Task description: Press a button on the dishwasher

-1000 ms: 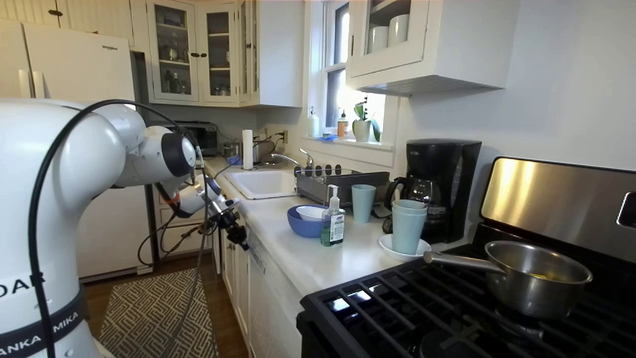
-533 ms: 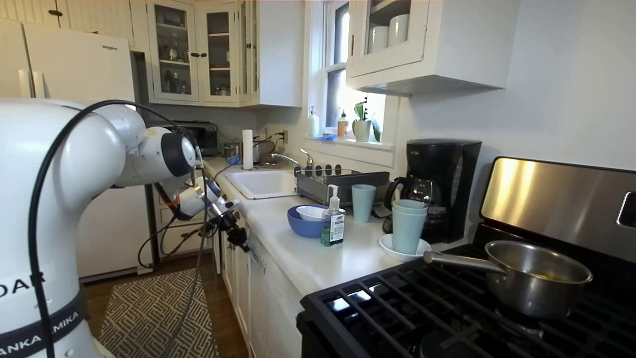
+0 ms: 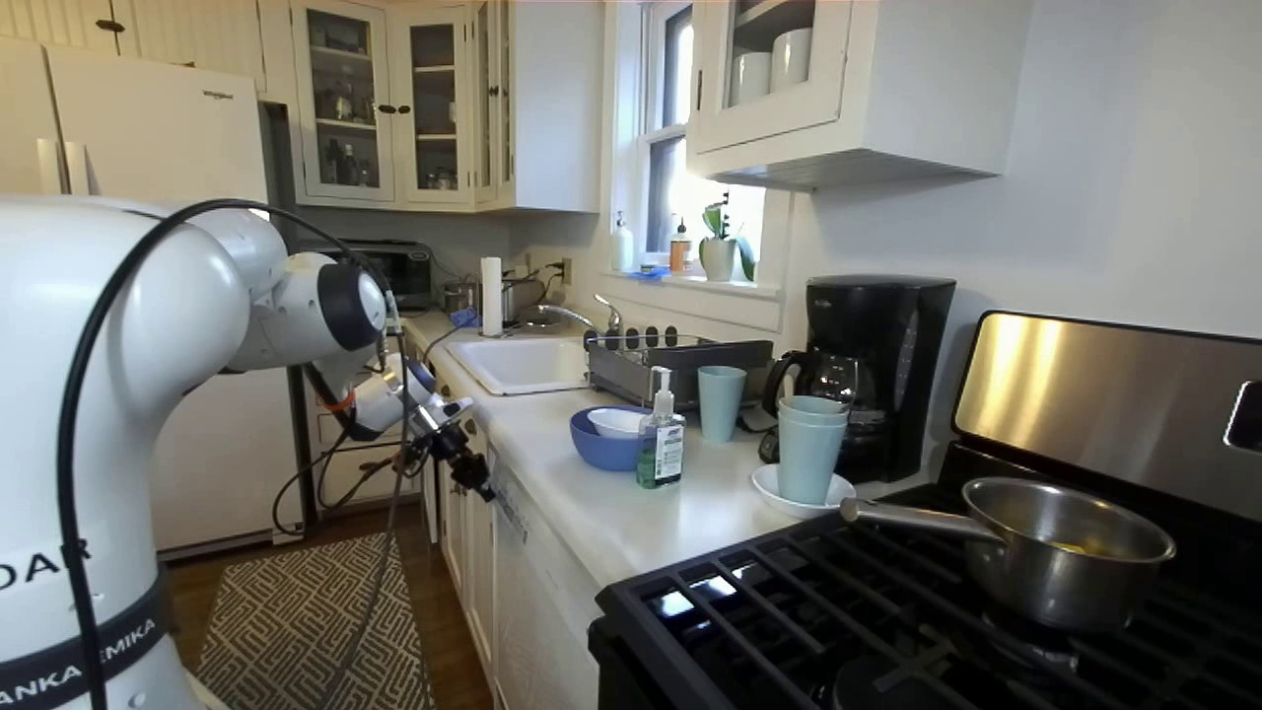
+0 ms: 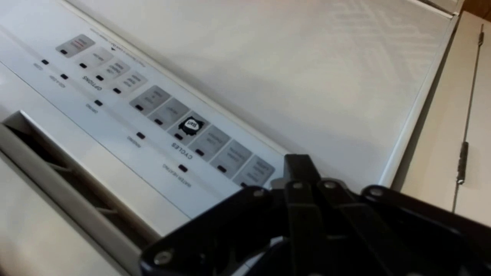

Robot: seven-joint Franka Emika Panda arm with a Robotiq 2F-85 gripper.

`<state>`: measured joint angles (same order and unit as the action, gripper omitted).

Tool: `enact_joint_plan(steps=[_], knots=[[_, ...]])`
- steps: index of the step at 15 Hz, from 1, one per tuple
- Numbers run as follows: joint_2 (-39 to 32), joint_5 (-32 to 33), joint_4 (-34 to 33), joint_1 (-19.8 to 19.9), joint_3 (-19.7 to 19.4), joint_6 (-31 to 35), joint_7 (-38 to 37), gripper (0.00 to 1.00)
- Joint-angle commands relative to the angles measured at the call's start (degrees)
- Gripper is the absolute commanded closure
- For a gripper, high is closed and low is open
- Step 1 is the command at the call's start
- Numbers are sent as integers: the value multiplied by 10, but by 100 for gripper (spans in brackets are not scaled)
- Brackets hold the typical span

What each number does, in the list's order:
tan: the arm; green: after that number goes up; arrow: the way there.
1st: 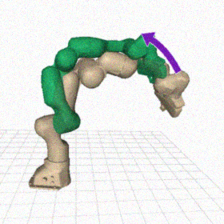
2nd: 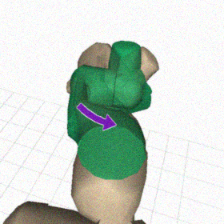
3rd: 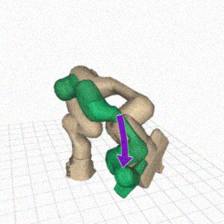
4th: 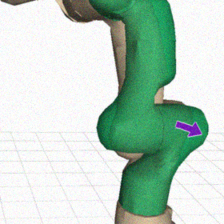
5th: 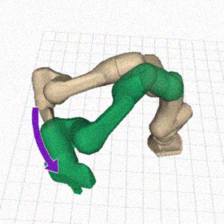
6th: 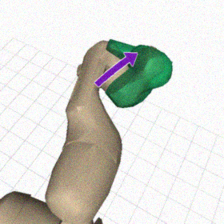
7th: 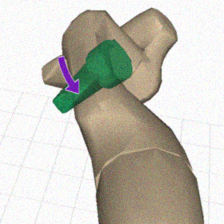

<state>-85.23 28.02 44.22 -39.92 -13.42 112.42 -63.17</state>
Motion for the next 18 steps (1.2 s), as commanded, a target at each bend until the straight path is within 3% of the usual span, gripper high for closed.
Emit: enact_joint_plan(steps=[1,18], knots=[[0,21,-2,0,-15,17,-29,99],[0,50,0,-7,-40,13,-40,99]])
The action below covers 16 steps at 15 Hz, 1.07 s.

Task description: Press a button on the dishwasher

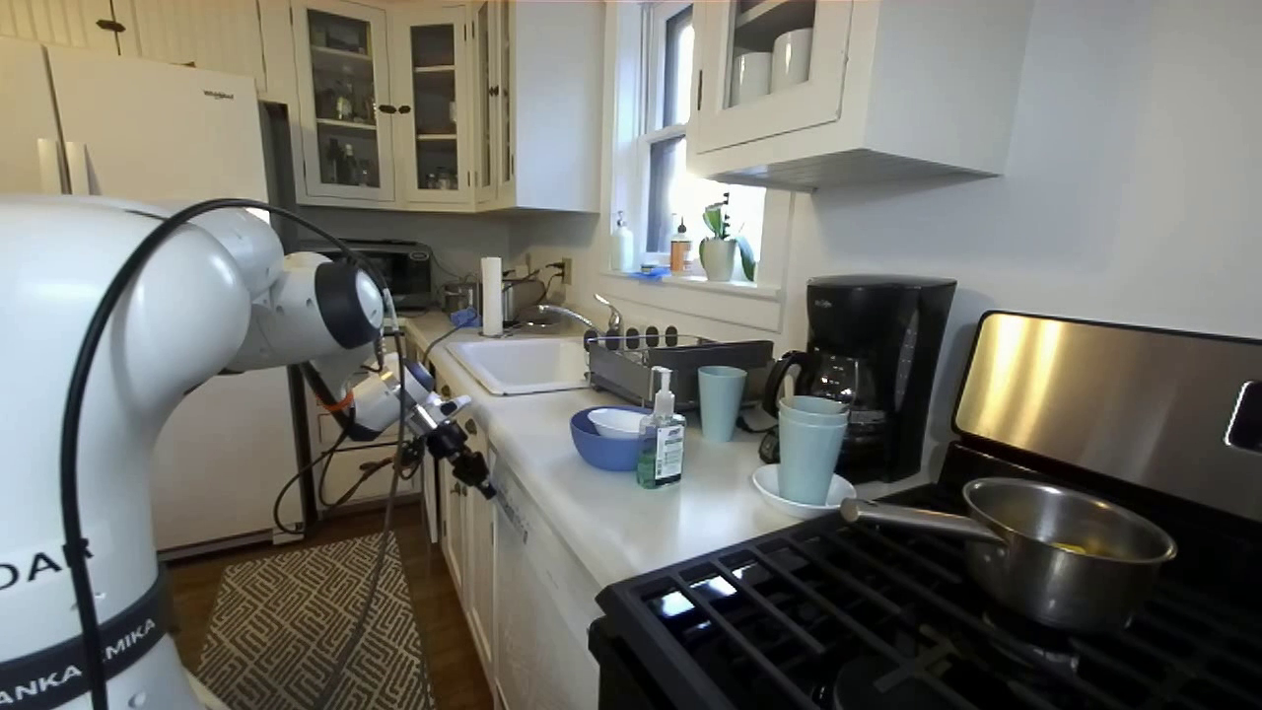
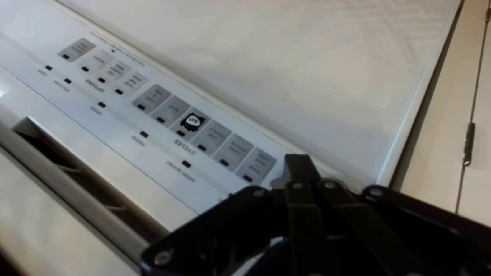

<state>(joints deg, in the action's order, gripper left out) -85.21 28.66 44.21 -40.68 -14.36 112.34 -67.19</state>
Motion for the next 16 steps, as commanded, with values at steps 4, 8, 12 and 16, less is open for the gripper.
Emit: enact_joint_plan(steps=[4,8,12,16], knots=[[0,58,9,-1,-31,21,6,99],[1,6,-23,19,18,-4,60,99],[24,-31,-25,42,65,-2,144,98],[59,-73,-7,68,123,-15,233,98]])
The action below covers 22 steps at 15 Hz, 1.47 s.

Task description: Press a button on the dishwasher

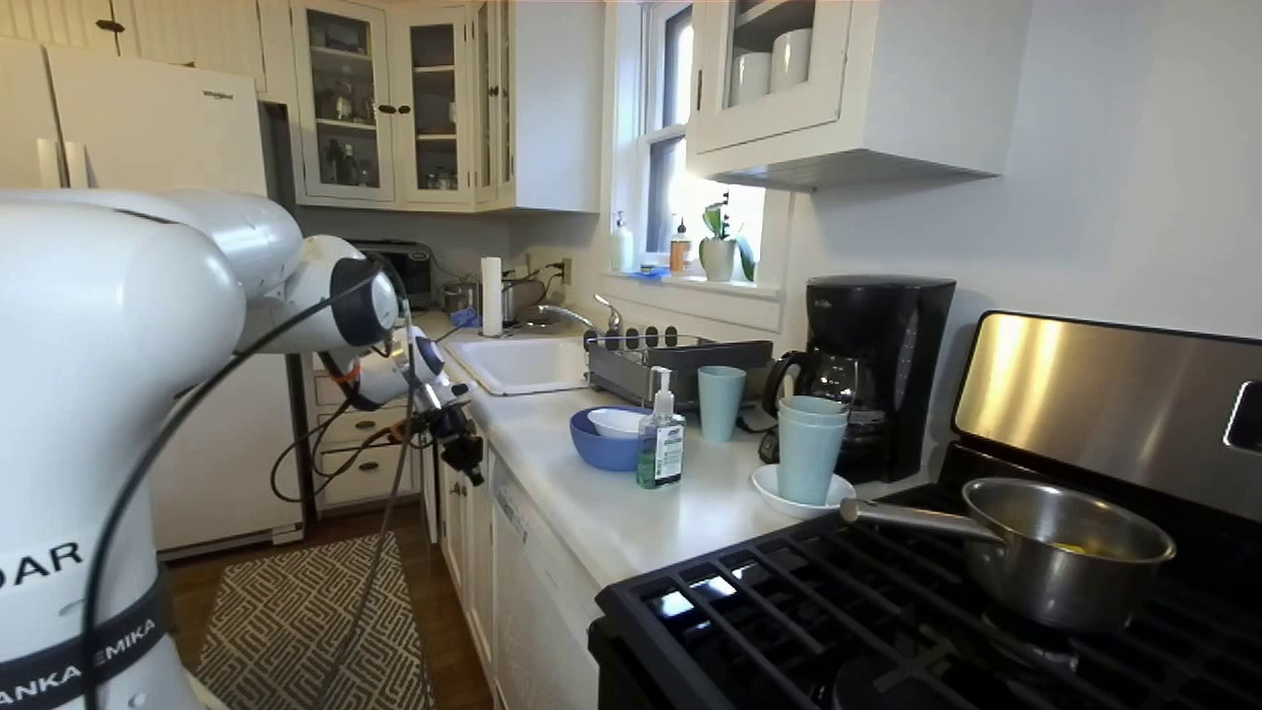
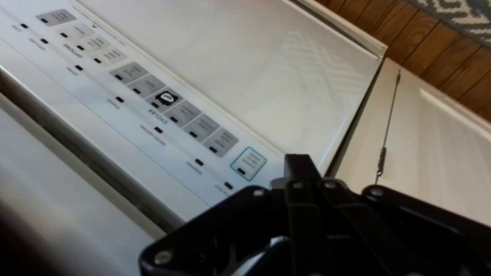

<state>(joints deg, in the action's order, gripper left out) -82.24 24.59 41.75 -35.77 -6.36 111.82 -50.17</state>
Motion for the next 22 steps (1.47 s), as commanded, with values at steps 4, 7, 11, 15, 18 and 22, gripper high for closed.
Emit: enact_joint_plan(steps=[4,7,11,15,18,22], knots=[[66,-69,50,44,102,-13,140,98],[110,-96,99,73,145,-23,188,97],[192,-137,198,127,184,-41,185,97],[263,-166,289,187,222,-13,212,97],[319,-162,359,218,229,24,198,97],[402,-121,456,226,210,105,172,98]])
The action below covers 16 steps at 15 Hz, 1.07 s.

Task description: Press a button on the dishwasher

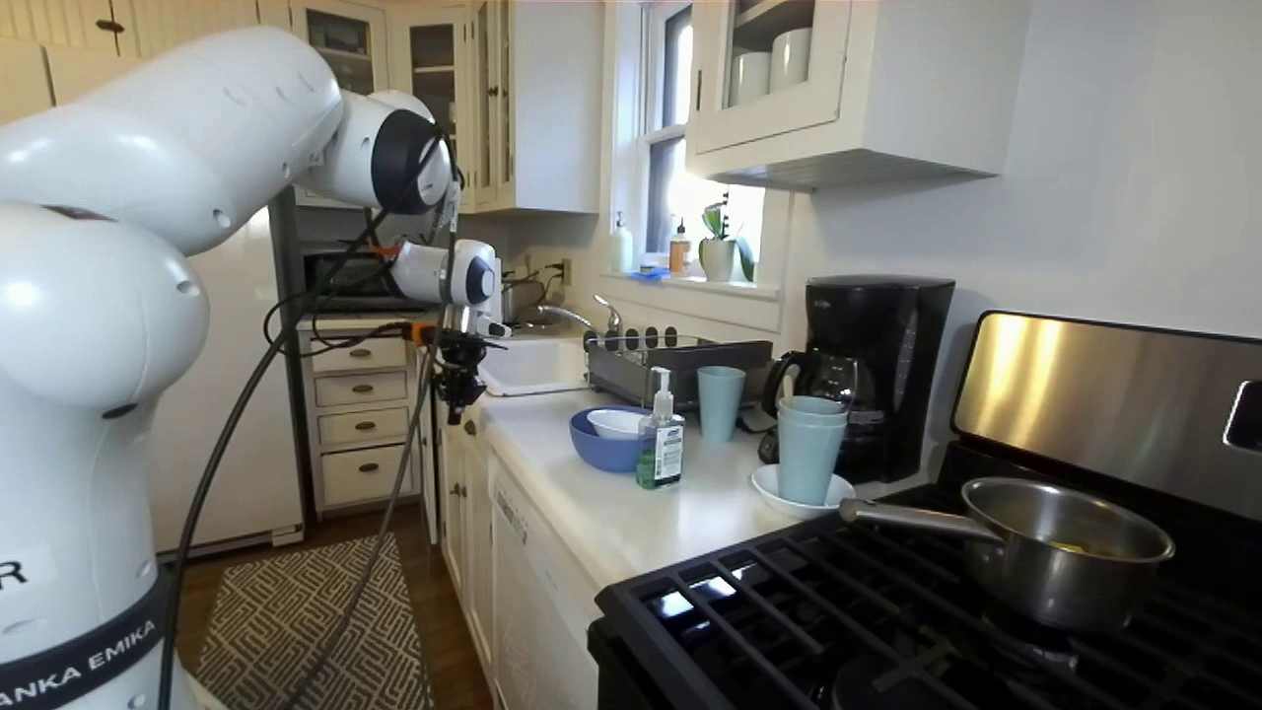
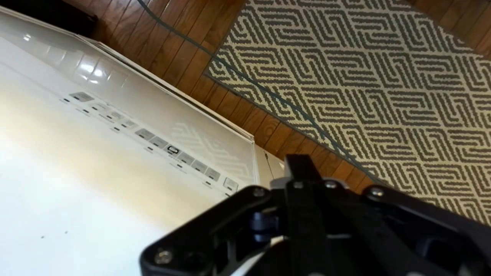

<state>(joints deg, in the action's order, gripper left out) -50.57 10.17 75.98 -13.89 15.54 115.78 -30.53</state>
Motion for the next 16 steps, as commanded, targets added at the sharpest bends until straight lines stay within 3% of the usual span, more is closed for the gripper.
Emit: enact_joint_plan(steps=[1,7,10,11,13,16], knots=[[112,-8,136,-24,-57,84,-4,98],[256,47,286,-78,-130,132,-57,98],[334,71,366,-84,-134,172,-90,97],[361,88,392,-87,-136,180,-112,72],[419,103,448,-76,-123,206,-123,69],[513,94,534,-56,-102,218,-115,49]])
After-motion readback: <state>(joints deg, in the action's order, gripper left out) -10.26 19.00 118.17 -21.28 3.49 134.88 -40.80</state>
